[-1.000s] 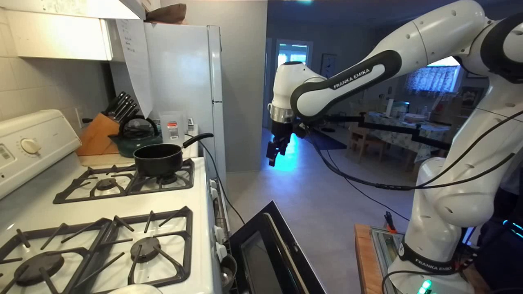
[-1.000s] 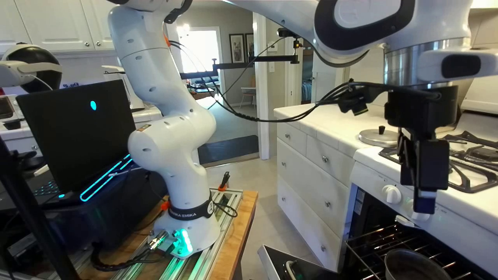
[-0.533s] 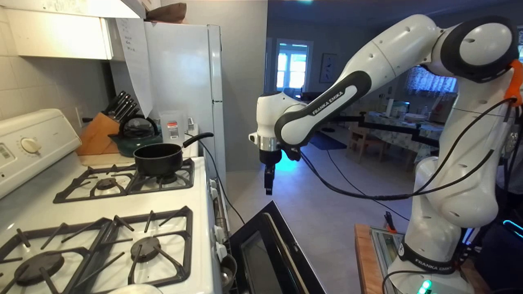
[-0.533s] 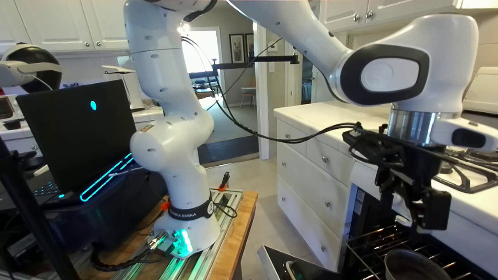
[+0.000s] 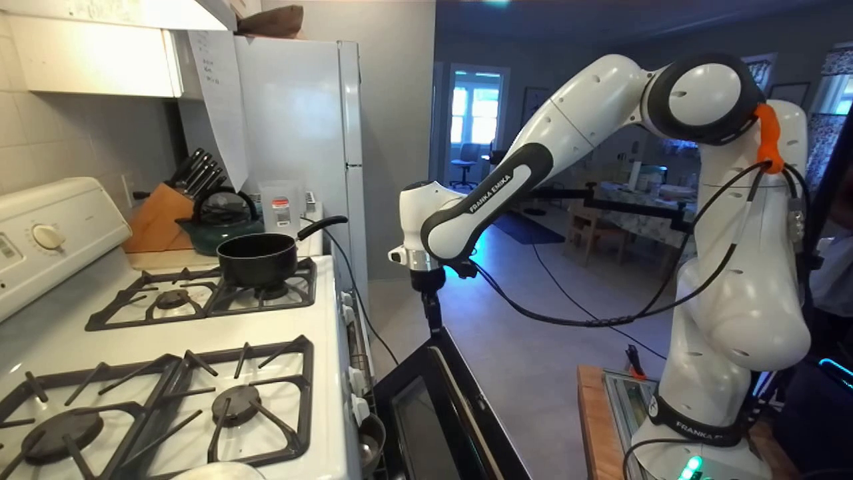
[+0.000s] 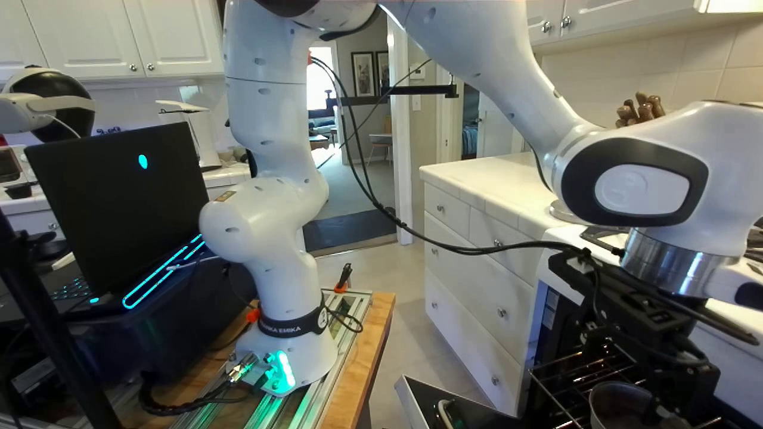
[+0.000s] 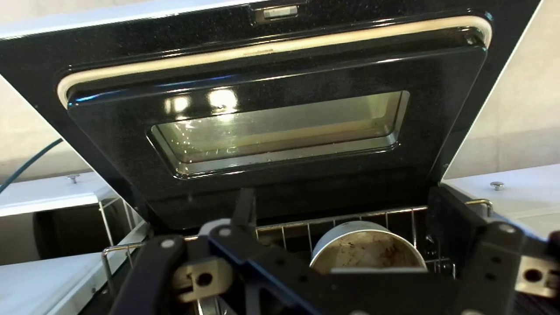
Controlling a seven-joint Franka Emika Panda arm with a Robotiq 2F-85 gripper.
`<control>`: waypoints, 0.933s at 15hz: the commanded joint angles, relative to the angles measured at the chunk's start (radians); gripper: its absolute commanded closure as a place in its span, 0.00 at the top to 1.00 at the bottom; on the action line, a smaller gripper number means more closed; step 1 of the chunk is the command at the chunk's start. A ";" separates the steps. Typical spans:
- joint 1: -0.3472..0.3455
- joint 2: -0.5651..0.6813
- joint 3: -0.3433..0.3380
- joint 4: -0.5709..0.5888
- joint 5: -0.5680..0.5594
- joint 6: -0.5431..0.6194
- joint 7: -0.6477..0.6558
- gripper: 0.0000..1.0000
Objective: Remove the silver pan from the oven and put it on the bottom left stove plate
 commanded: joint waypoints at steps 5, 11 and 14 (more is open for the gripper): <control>-0.008 0.028 0.009 0.025 -0.001 -0.003 -0.007 1.00; -0.002 0.107 0.022 0.059 0.070 0.027 0.082 1.00; -0.010 0.153 0.056 0.055 0.183 0.121 0.097 1.00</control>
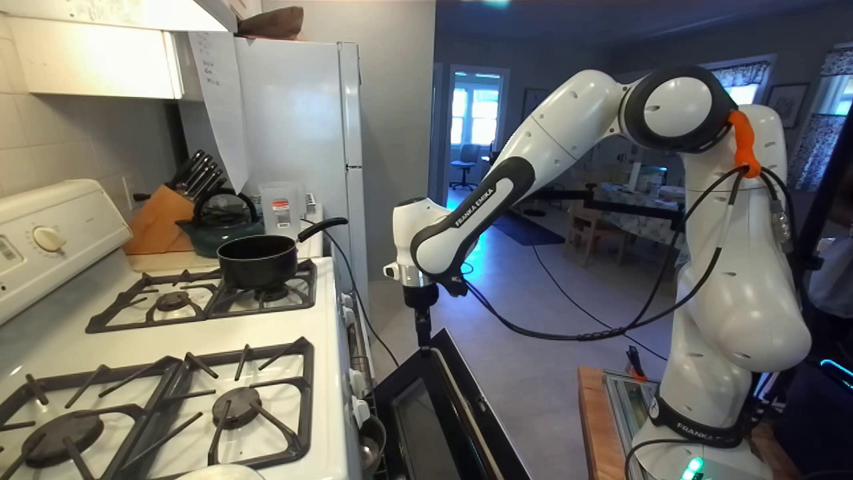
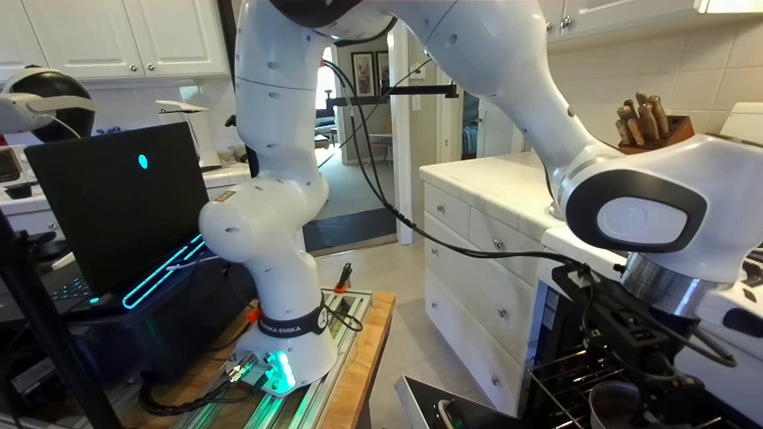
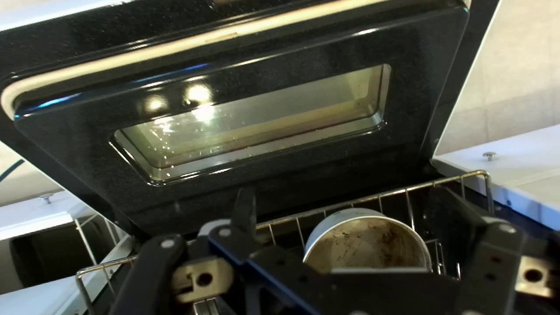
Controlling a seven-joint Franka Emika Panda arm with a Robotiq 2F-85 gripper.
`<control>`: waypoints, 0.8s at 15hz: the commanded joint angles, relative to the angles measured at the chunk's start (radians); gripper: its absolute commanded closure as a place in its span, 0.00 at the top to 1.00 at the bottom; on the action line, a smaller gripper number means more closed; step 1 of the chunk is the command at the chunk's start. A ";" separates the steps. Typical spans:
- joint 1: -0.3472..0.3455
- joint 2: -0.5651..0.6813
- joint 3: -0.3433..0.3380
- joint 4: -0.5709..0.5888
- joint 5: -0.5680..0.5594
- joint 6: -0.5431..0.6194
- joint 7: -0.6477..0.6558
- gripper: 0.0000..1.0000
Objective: Remove the silver pan from the oven and put it on the bottom left stove plate
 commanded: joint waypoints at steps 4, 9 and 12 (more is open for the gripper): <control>-0.021 0.146 0.076 0.029 0.188 0.252 0.022 1.00; -0.037 0.245 0.107 0.050 0.175 0.412 0.032 1.00; -0.055 0.311 0.129 0.079 0.164 0.483 0.032 1.00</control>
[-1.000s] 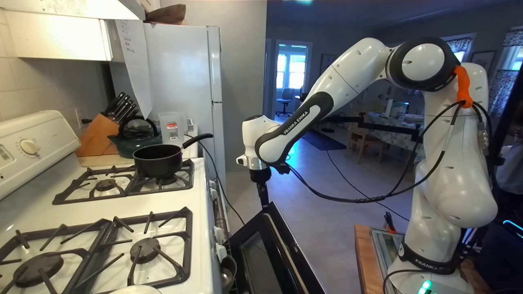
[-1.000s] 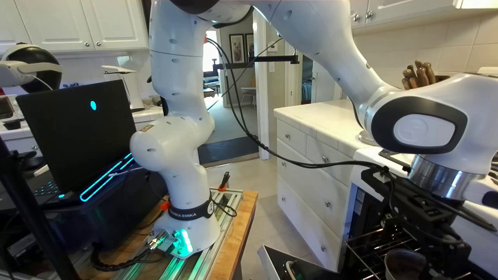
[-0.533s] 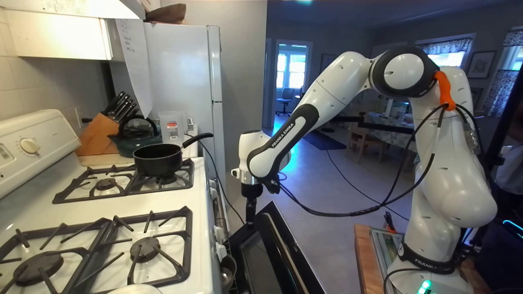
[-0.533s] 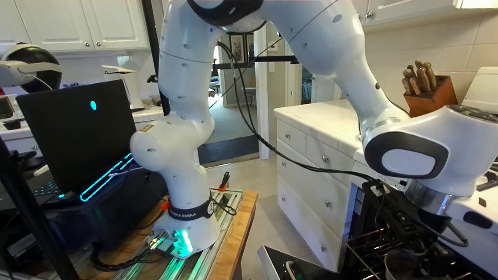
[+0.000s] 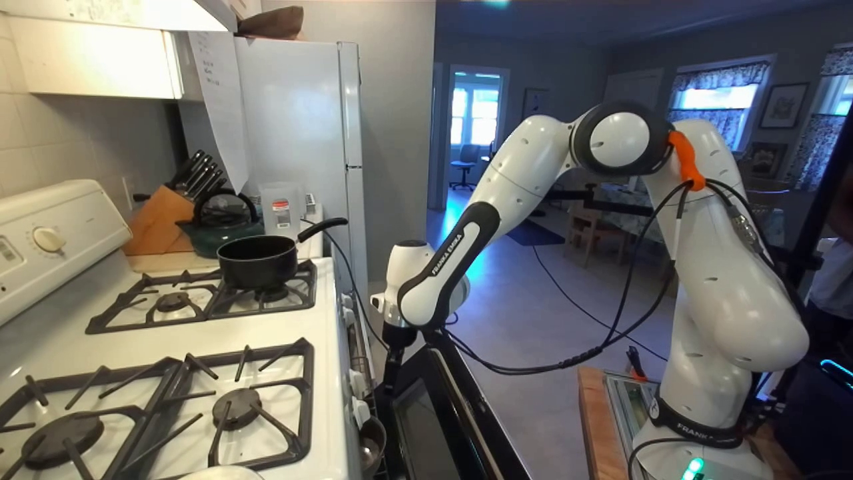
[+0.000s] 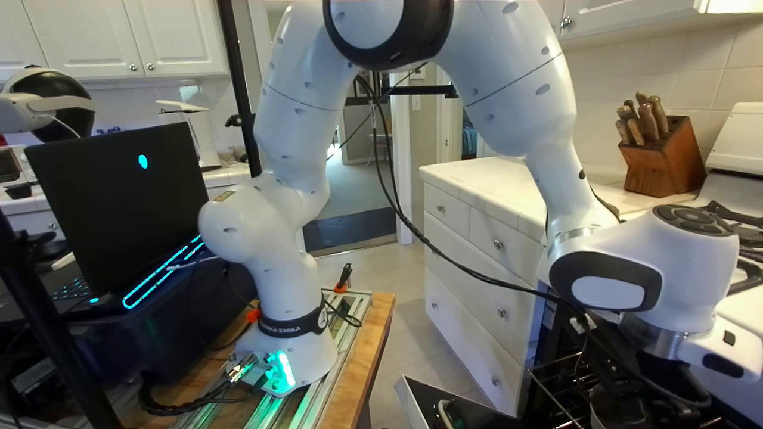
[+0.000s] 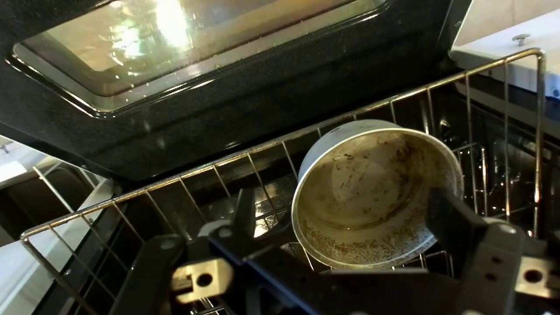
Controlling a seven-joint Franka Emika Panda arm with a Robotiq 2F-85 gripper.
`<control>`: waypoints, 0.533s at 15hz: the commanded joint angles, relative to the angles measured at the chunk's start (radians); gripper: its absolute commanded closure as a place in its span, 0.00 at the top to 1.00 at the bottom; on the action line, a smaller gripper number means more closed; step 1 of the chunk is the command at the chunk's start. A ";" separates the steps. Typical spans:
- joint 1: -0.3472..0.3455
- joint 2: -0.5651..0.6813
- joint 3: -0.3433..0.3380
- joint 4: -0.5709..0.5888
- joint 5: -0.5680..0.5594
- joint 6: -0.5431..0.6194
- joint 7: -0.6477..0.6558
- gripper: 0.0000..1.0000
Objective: Remove the silver pan from the oven and put it on the bottom left stove plate
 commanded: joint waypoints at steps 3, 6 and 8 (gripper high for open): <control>-0.050 0.137 0.055 0.099 -0.007 0.064 0.023 1.00; -0.057 0.191 0.065 0.151 -0.032 0.025 0.017 1.00; -0.042 0.221 0.052 0.175 -0.050 0.034 0.027 1.00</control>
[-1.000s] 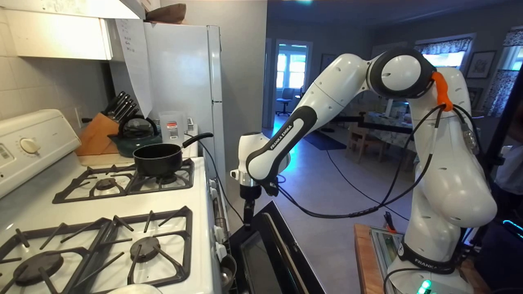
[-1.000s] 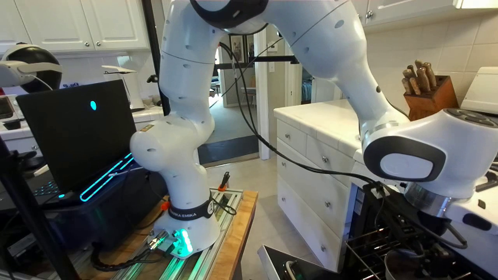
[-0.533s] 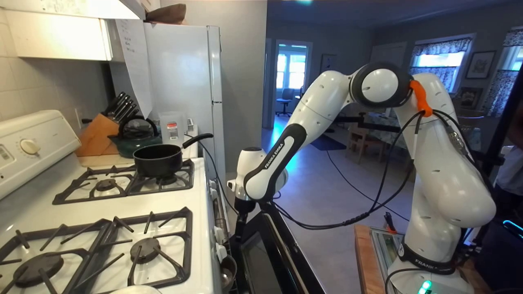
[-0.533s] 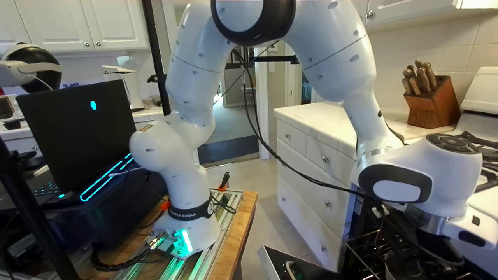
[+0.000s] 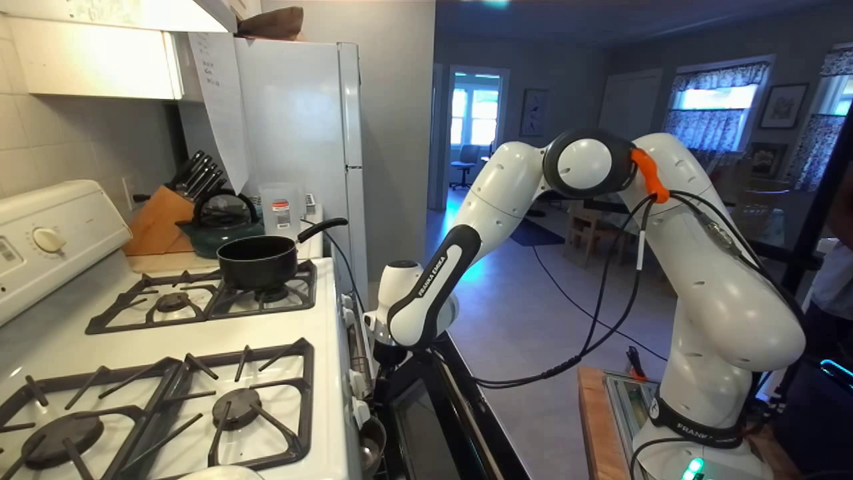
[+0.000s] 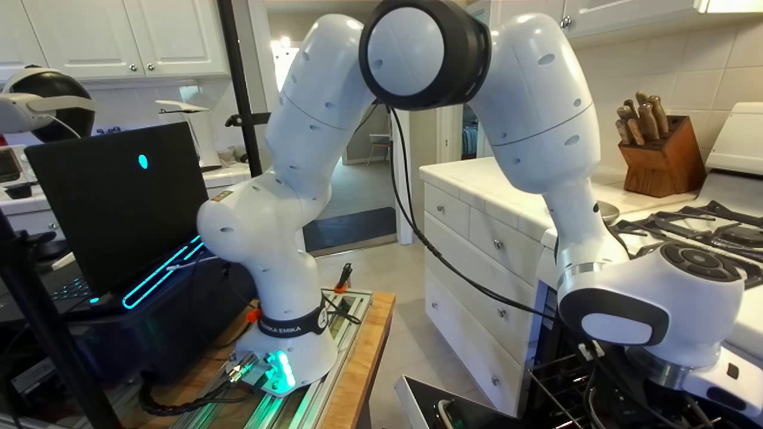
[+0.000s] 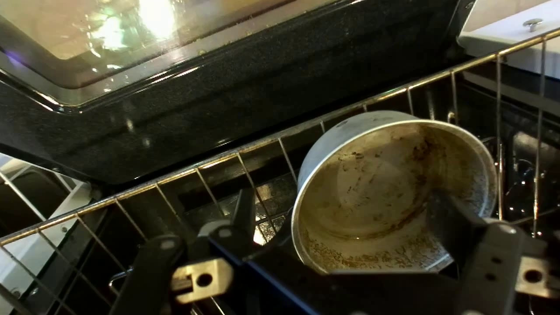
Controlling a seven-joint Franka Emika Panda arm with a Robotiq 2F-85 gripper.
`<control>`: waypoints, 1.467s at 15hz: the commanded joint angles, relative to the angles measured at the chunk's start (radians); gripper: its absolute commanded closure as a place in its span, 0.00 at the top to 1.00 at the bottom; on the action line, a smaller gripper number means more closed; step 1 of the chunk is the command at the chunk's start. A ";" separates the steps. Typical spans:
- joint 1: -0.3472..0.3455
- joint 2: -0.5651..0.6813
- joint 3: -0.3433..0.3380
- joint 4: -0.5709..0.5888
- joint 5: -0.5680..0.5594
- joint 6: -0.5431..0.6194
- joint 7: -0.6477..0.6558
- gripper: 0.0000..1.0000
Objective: Remove the silver pan from the oven and put it on the bottom left stove plate
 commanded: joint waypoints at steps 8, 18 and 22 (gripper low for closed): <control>0.009 0.159 0.005 0.156 -0.037 0.016 0.084 1.00; 0.074 0.260 -0.029 0.260 -0.062 0.001 0.163 0.74; 0.086 0.273 -0.043 0.264 -0.068 -0.001 0.180 0.44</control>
